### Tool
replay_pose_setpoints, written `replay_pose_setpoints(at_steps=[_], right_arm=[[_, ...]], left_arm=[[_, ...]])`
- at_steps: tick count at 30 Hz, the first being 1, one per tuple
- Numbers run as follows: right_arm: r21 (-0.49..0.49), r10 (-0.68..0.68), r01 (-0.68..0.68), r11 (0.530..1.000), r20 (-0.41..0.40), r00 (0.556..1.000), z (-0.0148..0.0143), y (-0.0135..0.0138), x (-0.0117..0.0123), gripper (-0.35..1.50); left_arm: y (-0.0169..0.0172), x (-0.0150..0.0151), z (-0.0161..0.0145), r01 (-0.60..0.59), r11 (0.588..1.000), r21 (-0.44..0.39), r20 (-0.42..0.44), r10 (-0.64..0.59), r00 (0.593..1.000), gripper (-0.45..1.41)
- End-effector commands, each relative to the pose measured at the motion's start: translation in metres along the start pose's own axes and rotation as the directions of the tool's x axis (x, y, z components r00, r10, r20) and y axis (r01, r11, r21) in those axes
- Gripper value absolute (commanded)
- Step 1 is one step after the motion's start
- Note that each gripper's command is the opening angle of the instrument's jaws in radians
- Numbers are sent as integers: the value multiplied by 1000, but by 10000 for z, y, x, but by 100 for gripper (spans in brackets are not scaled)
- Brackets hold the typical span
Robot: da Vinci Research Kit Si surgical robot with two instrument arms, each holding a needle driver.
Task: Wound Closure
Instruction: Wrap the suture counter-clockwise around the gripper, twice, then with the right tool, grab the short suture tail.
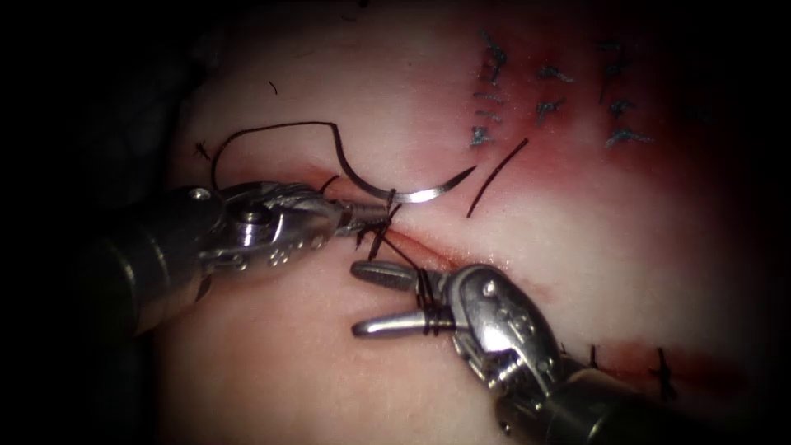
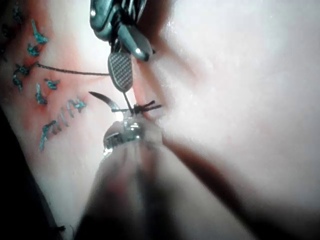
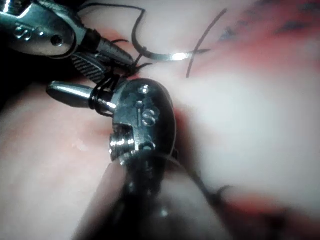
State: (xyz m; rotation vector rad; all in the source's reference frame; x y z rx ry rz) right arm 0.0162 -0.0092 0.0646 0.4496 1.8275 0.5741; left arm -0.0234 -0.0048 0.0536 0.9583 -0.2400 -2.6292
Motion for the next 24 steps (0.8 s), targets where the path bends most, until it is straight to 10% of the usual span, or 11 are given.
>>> replay_pose_setpoints(at_steps=[1,11,15,24], right_arm=[[-16,11,-12,1000,-61,998,-1,4,-2,56],[-208,22,-60,976,-184,983,-24,13,27,61],[-370,8,-72,926,-173,985,-32,17,44,58],[-644,54,-81,761,-63,997,-31,9,62,56]], left_arm=[[-1,0,10,-5,1000,2,-1,5,1000,-35],[30,5,17,56,998,6,-28,-56,998,-35],[38,13,17,91,995,38,-27,-90,996,-15],[33,45,2,133,985,113,12,-135,991,-35]])
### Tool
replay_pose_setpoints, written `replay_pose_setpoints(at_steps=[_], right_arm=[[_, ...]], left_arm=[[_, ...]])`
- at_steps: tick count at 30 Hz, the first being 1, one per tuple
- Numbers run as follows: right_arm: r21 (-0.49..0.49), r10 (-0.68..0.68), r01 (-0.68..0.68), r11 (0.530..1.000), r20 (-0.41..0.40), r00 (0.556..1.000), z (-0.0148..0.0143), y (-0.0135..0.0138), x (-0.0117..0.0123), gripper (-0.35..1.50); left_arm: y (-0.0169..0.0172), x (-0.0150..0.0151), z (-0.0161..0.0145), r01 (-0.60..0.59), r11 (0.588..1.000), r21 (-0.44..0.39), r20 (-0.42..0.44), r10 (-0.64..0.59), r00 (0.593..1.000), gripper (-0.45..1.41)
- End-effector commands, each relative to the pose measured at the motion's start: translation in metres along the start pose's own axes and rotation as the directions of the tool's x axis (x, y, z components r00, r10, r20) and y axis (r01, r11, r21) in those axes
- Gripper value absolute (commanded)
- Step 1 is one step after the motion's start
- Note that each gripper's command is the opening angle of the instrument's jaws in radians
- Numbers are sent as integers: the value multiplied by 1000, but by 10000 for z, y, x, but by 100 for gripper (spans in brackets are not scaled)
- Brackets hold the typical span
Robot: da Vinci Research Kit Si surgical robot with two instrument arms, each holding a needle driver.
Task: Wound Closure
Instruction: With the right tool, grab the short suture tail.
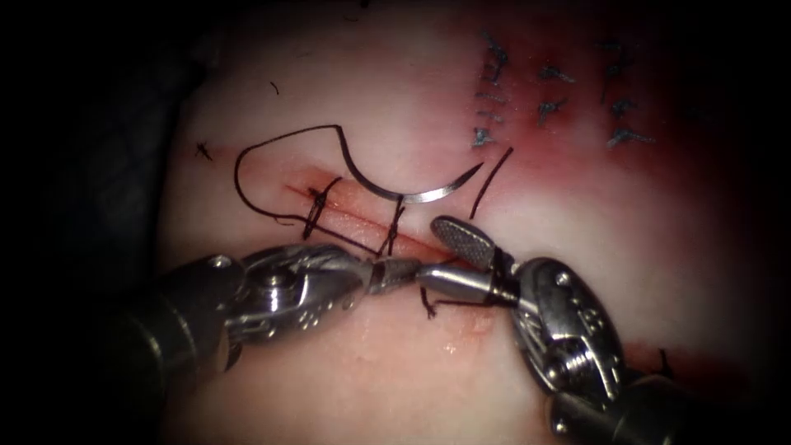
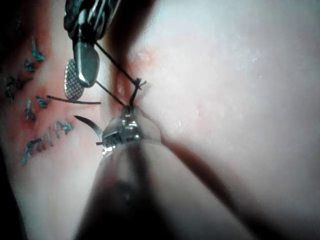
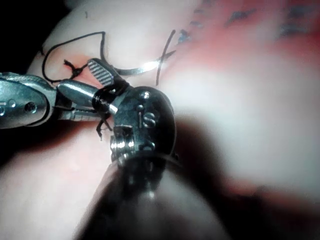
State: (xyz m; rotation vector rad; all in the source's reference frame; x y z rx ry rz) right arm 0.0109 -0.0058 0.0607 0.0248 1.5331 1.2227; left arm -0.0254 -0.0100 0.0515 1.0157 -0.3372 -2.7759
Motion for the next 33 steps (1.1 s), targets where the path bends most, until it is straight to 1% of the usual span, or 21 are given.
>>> replay_pose_setpoints(at_steps=[1,3,6,9,11,14,16,17,18,21,23,27,31,33], right_arm=[[-19,16,-16,1000,20,1000,7,2,-4,51],[-58,44,-42,997,33,998,7,3,-4,49],[-125,29,-19,992,77,997,6,8,-4,54],[-176,51,-35,984,87,995,6,15,-2,54],[-228,102,-81,970,81,992,6,22,-2,56],[-278,124,-95,956,90,988,7,29,-3,59],[-320,116,-74,945,115,987,8,35,-4,59],[-342,131,-84,936,116,985,7,40,-4,63],[-351,134,-84,933,119,984,7,43,-4,68],[-379,147,-96,920,108,983,2,54,-3,69],[-401,171,-121,908,89,981,-3,63,-3,74],[-431,178,-129,893,74,981,-11,74,-4,74],[-427,184,-136,894,71,980,-4,77,-4,73],[-425,182,-135,895,73,980,7,77,-6,73]], left_arm=[[-3,2,8,5,1000,4,-2,-5,1000,-35],[-1,5,10,6,1000,5,-3,-6,1000,-35],[0,7,11,6,1000,7,-4,-6,1000,-35],[-1,10,11,10,1000,6,-2,-10,1000,-35],[-4,14,12,16,1000,13,0,-16,1000,-35],[-7,18,18,22,1000,19,5,-22,1000,-35],[-12,21,26,28,999,23,12,-28,1000,-35],[-15,22,31,32,999,25,15,-33,999,-35],[-17,23,34,34,999,26,14,-35,999,-35],[-21,25,40,39,999,29,13,-39,999,-35],[-24,26,44,42,999,30,12,-42,999,-35],[-28,25,47,45,998,31,14,-45,999,-35],[-32,26,49,49,998,32,15,-49,999,-35],[-34,26,50,52,998,31,15,-52,999,-35]])
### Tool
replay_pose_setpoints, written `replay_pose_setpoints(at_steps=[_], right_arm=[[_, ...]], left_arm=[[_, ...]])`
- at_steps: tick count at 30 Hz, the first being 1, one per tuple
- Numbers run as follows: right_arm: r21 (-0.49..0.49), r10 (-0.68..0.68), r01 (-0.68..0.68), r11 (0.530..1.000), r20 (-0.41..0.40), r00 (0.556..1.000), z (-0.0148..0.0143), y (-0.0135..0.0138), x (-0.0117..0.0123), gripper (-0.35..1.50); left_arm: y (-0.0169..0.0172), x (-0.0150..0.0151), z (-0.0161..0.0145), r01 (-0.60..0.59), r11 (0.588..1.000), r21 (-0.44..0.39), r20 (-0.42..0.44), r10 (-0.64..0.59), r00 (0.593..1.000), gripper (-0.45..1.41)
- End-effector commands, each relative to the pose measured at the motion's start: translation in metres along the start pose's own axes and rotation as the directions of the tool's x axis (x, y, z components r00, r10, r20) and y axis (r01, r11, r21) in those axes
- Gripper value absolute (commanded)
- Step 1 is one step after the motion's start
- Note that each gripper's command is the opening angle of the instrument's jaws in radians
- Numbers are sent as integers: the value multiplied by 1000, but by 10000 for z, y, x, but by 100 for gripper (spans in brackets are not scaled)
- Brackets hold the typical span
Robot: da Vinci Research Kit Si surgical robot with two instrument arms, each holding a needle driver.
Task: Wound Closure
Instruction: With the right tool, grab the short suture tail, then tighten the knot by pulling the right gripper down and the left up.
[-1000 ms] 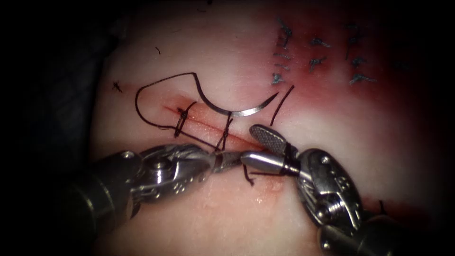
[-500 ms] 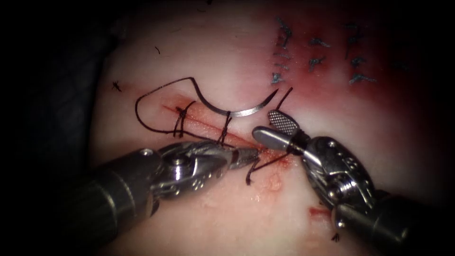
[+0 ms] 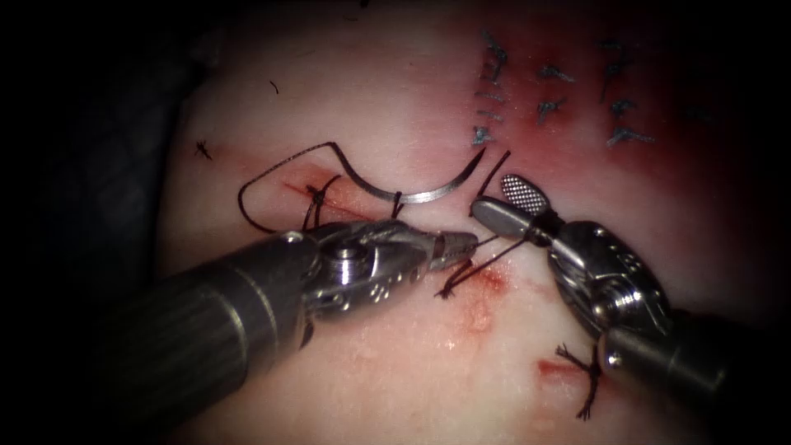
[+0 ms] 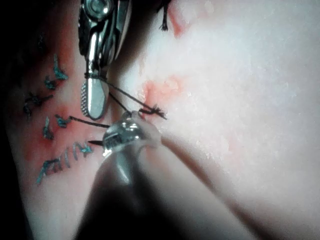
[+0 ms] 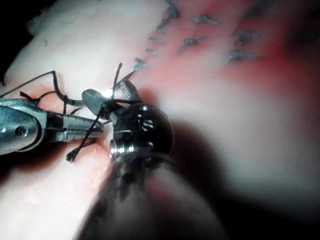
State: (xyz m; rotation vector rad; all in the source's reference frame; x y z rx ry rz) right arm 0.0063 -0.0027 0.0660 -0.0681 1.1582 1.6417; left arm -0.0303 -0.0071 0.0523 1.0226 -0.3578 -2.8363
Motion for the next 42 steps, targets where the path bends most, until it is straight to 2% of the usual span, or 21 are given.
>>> replay_pose_setpoints(at_steps=[1,11,14,15,16,18,19,20,26,36,42], right_arm=[[3,-2,2,1000,2,1000,15,-5,-3,73],[-11,12,-12,1000,12,1000,34,-4,-3,69],[-7,12,-11,1000,14,1000,33,-1,-1,58],[-10,11,-11,1000,13,1000,32,-1,-1,31],[-21,16,-16,1000,18,1000,31,-2,-2,-35],[-68,68,-64,996,66,996,28,-5,-4,-35],[-107,-7,16,994,84,996,27,-8,-6,-35],[-116,-14,22,993,75,997,27,-11,-8,-35],[-108,-17,25,994,74,997,21,-30,-18,-35],[-54,-53,56,997,56,997,4,-77,-41,-35],[-49,-95,97,994,34,995,-6,-86,-46,-35]], left_arm=[[-6,0,8,0,1000,2,-1,0,1000,-35],[-13,-5,9,5,1000,0,-2,-5,1000,-35],[-15,-7,11,6,1000,1,-2,-6,1000,-35],[-16,-8,12,6,1000,1,-1,-6,1000,-35],[-17,-8,14,7,1000,2,0,-7,1000,-35],[-17,-7,14,7,1000,2,0,-7,1000,-35],[-17,-7,14,7,1000,2,1,-7,1000,-35],[-17,-7,14,7,1000,2,1,-7,1000,-35],[-20,-10,13,9,1000,3,-5,-9,1000,-35],[-33,-14,13,21,1000,-3,8,-21,1000,-35],[-50,-21,12,35,999,-20,35,-34,999,-35]])
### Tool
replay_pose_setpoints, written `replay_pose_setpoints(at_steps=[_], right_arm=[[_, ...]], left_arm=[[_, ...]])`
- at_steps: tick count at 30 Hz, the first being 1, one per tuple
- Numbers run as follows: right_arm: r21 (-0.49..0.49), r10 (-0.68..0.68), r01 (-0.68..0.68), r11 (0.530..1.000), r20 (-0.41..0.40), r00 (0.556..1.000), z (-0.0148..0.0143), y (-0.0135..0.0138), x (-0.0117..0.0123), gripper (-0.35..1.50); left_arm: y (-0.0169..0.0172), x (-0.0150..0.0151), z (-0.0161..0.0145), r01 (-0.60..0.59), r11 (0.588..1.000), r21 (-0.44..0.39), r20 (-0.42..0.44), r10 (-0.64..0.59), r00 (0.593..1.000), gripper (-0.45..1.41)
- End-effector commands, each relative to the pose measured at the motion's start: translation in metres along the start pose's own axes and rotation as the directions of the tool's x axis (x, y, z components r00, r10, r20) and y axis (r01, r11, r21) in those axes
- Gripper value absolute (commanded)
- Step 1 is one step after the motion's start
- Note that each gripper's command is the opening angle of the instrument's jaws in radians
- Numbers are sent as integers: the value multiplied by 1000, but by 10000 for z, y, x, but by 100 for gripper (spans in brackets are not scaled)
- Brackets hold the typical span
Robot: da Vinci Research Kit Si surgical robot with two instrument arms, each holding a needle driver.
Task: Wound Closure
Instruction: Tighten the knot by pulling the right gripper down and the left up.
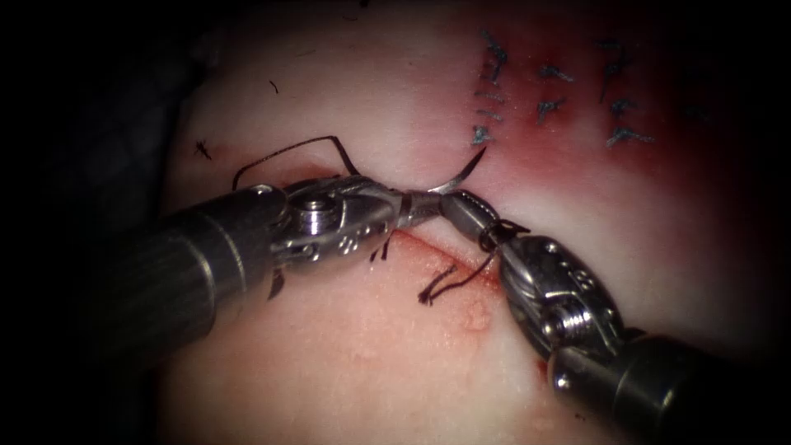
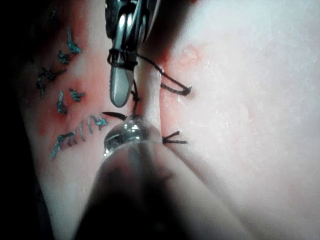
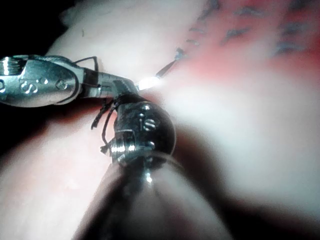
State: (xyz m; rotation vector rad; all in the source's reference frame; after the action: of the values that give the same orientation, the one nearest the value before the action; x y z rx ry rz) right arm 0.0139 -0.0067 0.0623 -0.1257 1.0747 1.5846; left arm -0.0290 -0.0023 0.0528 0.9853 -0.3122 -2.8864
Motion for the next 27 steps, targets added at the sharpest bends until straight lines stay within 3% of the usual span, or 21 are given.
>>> replay_pose_setpoints(at_steps=[1,16,27], right_arm=[[-3,-17,17,1000,-6,1000,1,-4,-8,-35],[2,-119,119,993,-47,992,-27,-19,-63,-35],[-5,-173,173,985,-58,983,-35,-33,-72,-35]], left_arm=[[-10,-1,8,2,1000,-2,4,-2,1000,-35],[-115,-3,8,41,999,-27,60,-40,997,-35],[-180,6,52,34,999,-15,108,-32,994,-35]])
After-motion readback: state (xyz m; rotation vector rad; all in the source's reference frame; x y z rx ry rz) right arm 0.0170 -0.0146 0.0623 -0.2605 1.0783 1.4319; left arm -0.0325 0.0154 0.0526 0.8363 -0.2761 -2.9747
